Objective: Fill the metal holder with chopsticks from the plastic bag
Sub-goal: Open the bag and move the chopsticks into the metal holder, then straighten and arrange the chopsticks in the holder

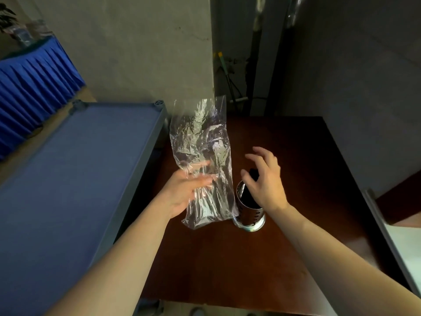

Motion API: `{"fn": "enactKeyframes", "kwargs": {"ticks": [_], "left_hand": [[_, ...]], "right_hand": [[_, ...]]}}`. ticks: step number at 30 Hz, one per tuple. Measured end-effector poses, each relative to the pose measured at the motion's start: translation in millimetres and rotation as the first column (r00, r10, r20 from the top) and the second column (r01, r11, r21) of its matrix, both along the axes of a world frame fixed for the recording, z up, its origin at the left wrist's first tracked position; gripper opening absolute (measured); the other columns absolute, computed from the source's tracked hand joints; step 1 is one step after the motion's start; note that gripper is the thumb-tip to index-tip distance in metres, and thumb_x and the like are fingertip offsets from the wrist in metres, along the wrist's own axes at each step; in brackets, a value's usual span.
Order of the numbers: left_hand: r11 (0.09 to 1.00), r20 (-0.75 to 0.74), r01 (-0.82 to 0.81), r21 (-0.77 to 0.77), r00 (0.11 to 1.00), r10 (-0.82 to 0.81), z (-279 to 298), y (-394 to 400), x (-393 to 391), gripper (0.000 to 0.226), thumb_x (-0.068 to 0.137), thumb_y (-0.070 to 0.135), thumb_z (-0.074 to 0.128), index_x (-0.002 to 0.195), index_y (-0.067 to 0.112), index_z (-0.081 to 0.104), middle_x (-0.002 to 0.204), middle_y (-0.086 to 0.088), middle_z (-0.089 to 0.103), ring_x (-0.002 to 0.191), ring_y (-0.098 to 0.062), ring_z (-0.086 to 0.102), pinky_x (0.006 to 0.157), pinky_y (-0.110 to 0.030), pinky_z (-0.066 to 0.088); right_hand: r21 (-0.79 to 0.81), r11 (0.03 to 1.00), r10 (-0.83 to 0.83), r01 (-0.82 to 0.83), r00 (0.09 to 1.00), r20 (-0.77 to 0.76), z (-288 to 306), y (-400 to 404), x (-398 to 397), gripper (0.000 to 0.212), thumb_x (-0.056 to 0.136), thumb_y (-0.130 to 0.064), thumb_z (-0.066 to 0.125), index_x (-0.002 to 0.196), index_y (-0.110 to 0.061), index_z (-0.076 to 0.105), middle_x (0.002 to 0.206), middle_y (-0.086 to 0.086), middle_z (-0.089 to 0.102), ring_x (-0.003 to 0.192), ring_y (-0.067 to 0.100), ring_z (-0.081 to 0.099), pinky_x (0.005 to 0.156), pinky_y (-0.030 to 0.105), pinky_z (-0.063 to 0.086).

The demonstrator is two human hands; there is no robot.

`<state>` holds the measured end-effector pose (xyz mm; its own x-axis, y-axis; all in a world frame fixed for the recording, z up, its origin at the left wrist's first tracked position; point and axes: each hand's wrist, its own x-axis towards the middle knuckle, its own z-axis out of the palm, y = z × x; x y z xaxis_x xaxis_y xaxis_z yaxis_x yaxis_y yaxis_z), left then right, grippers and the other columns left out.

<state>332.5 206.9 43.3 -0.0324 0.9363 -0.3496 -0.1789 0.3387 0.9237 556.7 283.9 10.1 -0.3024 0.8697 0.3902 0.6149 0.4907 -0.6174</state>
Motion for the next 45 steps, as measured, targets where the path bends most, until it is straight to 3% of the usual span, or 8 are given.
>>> {"fn": "enactKeyframes", "kwargs": {"ticks": [2,5,9,15,23,27,36,45], "left_hand": [[1.0,0.052,0.0,0.01,0.999,-0.001,-3,1,-2,0.059,0.078,0.009,0.079,0.132,0.024,0.061,0.117,-0.013,0.076,0.105,-0.022,0.073,0.102,-0.046,0.046],[0.999,0.139,-0.005,0.04,0.99,-0.001,-5,0,-8,0.058,0.081,0.003,0.076,0.134,0.019,0.058,0.116,-0.02,0.074,0.094,-0.031,0.075,0.078,-0.041,0.06],[0.996,0.164,-0.07,0.047,0.985,0.062,-5,-4,-26,0.052,0.079,0.006,0.077,0.127,0.018,0.062,0.114,-0.018,0.075,0.099,-0.03,0.075,0.079,-0.041,0.061],[0.99,0.098,-0.143,0.015,0.985,0.141,-13,-13,-56,0.053,0.071,0.028,0.087,0.119,0.02,0.067,0.118,-0.016,0.075,0.105,-0.034,0.073,0.086,-0.043,0.056],[0.936,-0.005,-0.339,-0.091,0.94,0.34,-41,-33,-94,0.02,0.082,0.015,0.077,0.098,0.004,0.071,0.085,-0.01,0.076,0.072,-0.021,0.076,0.063,-0.031,0.061],[0.884,-0.07,-0.443,-0.147,0.896,0.438,-60,-36,-105,0.008,0.089,0.013,0.075,0.092,0.008,0.07,0.067,0.002,0.074,0.058,-0.012,0.071,0.068,-0.034,0.059],[0.884,-0.041,-0.421,-0.205,0.906,0.422,-95,-27,-97,0.006,0.096,0.014,0.067,0.1,0.011,0.07,0.083,-0.009,0.076,0.073,-0.022,0.073,0.055,-0.028,0.056],[0.86,-0.269,-0.434,-0.269,0.891,0.366,-130,-15,-90,0.054,0.093,0.027,0.072,0.142,0.018,0.053,0.131,-0.013,0.064,0.117,-0.031,0.063,0.099,-0.047,0.052]], "right_hand": [[-0.081,0.993,0.071,-0.085,0.984,-0.166,12,-12,-11,0.041,0.095,-0.032,0.063,0.132,-0.015,0.06,0.141,0.0,0.051,0.125,0.009,0.051,0.101,0.022,0.047],[-0.322,0.932,0.034,-0.168,0.924,-0.382,24,-30,-30,0.046,0.095,-0.044,0.059,0.132,-0.015,0.062,0.126,-0.002,0.067,0.112,0.008,0.064,0.094,0.036,0.056],[-0.514,0.781,-0.082,-0.354,0.758,-0.647,29,-40,-44,0.056,0.094,-0.061,0.049,0.122,-0.016,0.066,0.11,0.005,0.076,0.1,0.021,0.073,0.09,0.041,0.06],[-0.558,0.757,-0.053,-0.34,0.819,-0.571,15,-47,-70,0.014,0.095,-0.02,0.07,0.087,-0.009,0.071,0.079,0.018,0.072,0.078,0.035,0.07,0.078,0.053,0.059],[-0.628,0.773,-0.302,-0.09,0.818,-0.49,-7,-57,-103,0.027,0.089,-0.025,0.077,0.076,-0.015,0.056,0.064,0.007,0.068,0.048,0.014,0.055,0.048,0.032,0.049],[-0.661,0.75,-0.355,-0.03,0.825,-0.44,-18,-62,-108,0.03,0.087,-0.03,0.078,0.083,-0.015,0.053,0.072,0.014,0.07,0.057,0.024,0.059,0.058,0.045,0.053],[-0.688,0.726,-0.219,-0.025,0.939,-0.266,-47,-91,-95,0.054,0.089,-0.043,0.073,0.131,-0.024,0.045,0.113,-0.016,0.057,0.094,0.001,0.063,0.065,0.018,0.054],[-0.717,0.697,-0.17,0.029,0.977,-0.126,-75,-115,-77,0.044,0.09,-0.029,0.068,0.131,-0.026,0.054,0.125,-0.008,0.058,0.12,0.007,0.054,0.092,0.029,0.05]]}}
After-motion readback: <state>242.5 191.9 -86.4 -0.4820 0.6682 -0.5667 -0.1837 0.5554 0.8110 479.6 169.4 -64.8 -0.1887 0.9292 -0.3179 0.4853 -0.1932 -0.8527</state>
